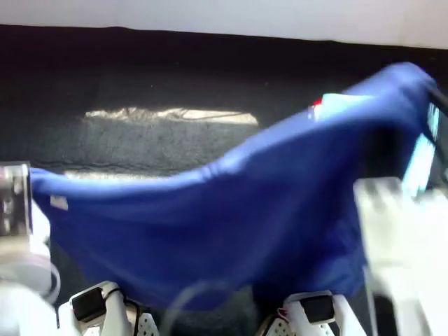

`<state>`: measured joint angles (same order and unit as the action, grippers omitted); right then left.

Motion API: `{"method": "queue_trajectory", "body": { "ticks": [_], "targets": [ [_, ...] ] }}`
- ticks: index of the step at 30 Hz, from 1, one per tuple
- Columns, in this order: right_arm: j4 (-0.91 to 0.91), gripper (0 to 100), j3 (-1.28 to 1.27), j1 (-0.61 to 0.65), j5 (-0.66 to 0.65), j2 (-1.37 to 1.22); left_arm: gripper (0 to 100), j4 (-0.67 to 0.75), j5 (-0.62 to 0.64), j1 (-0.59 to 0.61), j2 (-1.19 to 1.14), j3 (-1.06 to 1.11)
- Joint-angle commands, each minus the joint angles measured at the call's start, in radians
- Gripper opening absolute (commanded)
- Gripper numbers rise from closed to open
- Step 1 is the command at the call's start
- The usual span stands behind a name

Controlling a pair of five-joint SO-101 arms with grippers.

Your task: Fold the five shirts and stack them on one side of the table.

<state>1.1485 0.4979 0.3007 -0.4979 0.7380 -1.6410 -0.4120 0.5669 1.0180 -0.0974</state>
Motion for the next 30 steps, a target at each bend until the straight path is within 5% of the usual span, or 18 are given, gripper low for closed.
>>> {"method": "queue_trajectory", "body": {
  "ticks": [1,11,20,30],
  "targets": [
    [-0.067,0.7,-0.081,0.03,-0.003,-0.174,1,0.161,0.005,0.005,-0.013,0.22],
    [-0.259,0.7,-0.125,0.024,-0.008,-0.568,1,0.439,0.003,-0.111,-0.44,0.286],
    [-0.357,0.7,-0.133,0.013,-0.008,-0.696,1,0.367,0.003,-0.148,-0.894,-0.15],
    [-0.265,0.7,-0.134,-0.067,-0.003,-0.92,1,0.242,0.006,-0.182,-1.224,-0.311]
  ]
}}
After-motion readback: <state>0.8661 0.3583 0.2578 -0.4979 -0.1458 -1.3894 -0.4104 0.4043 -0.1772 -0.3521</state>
